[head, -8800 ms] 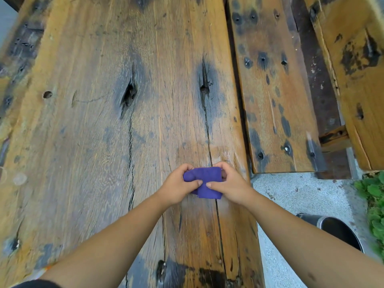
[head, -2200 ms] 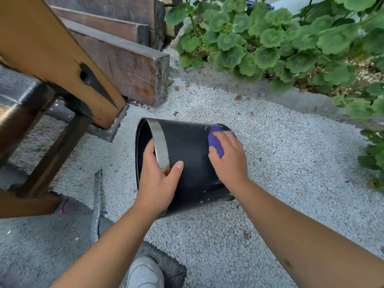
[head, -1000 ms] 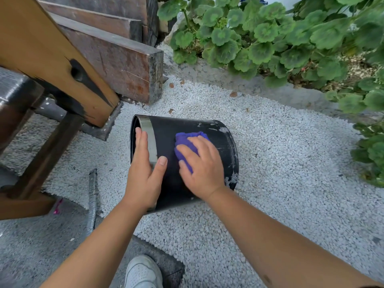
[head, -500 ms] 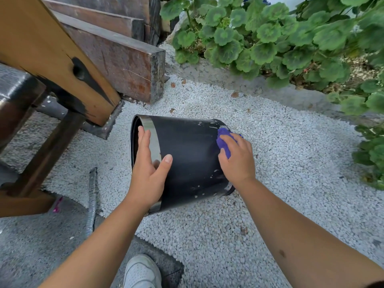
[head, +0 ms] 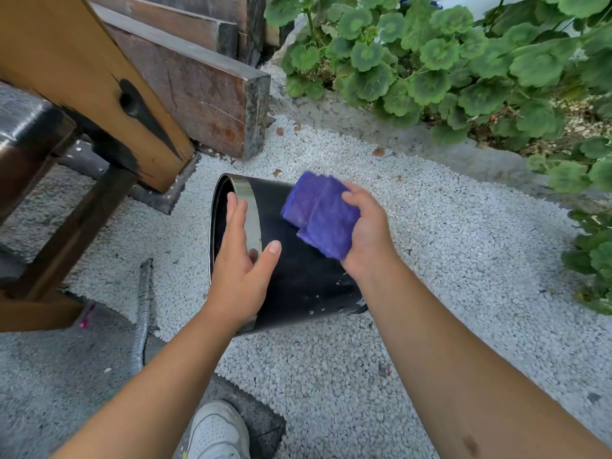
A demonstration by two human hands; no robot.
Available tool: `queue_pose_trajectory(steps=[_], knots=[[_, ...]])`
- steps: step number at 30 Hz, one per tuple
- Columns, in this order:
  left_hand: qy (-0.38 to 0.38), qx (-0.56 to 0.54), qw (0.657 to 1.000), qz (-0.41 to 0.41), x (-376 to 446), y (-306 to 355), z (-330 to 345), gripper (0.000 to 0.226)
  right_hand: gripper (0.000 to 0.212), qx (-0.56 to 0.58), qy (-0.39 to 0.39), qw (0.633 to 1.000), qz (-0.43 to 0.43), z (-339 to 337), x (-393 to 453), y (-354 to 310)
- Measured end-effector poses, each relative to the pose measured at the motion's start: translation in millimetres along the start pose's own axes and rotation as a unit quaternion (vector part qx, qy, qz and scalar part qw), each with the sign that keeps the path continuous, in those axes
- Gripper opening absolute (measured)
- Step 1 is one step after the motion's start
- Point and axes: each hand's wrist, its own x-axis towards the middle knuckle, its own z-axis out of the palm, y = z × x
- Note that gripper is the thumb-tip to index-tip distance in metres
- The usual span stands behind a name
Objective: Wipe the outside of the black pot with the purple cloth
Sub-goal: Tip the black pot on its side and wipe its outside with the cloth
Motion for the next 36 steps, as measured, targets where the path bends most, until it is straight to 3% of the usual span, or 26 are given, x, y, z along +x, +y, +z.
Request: queue_pose_trajectory(steps=[2, 4, 6, 9, 11, 13, 17, 20, 23, 29, 33, 34, 36], knots=[[-0.003, 0.005, 1.0, 0.001, 0.0, 0.3, 0.5, 0.084, 0.02, -0.17, 0.056, 0.983, -0.051, -10.2, -0.9, 9.6], [-0.003, 0.004, 1.0, -0.001, -0.2, 0.0, -0.4, 0.084, 0.03, -0.342, 0.086, 0.926, -0.132, -24.9, -0.4, 17.4], [0.001, 0.004, 1.0, -0.002, -0.4, -0.8, -1.5, 0.084, 0.042, -0.45, 0.06, 0.863, -0.222, -37.5, 3.7, 21.8], [0.003, 0.001, 1.0, 0.0, 0.2, -0.2, 0.1, 0.084, 0.05, -0.507, -0.055, 0.81, -0.289, -42.1, -0.1, 28.5], [0.002, -0.002, 1.0, -0.003, 1.1, -0.6, 1.3, 0.084, 0.072, -0.591, -0.084, 0.733, -0.326, -39.6, -7.8, 36.9], [0.001, 0.007, 1.0, 0.005, 1.7, -2.7, 1.1, 0.084, 0.08, -0.615, -0.092, 0.682, -0.384, -30.5, -16.4, 44.9], [0.004, 0.029, 0.999, 0.042, 1.2, -5.6, -2.4, 0.087, 0.053, -0.59, -0.111, 0.626, -0.497, 2.7, -32.5, 60.7], [-0.003, 0.018, 0.999, 0.044, 0.9, -6.1, -7.1, 0.101, 0.046, -0.636, -0.065, 0.583, -0.501, 11.5, -34.3, 69.4], [0.001, 0.023, 0.999, 0.04, -1.7, -9.4, -10.5, 0.101, 0.044, -0.672, -0.021, 0.577, -0.463, -8.0, -17.1, 60.2], [0.013, 0.025, 0.999, 0.02, -4.2, -6.6, -7.6, 0.079, 0.045, -0.722, 0.097, 0.586, -0.355, -76.6, 6.2, 52.1], [0.12, 0.061, 0.99, 0.036, -11.1, -1.2, -5.4, 0.059, 0.044, -0.716, 0.112, 0.594, -0.348, -83.4, 9.8, 54.8], [0.119, 0.062, 0.99, 0.045, -15.2, -3.2, -8.8, 0.058, 0.044, -0.714, 0.114, 0.597, -0.347, -83.5, 10.5, 54.9], [0.038, 0.057, 0.995, 0.07, -27.8, -11.4, -17.2, 0.065, 0.042, -0.705, 0.117, 0.607, -0.347, -84.8, 11.2, 55.5]])
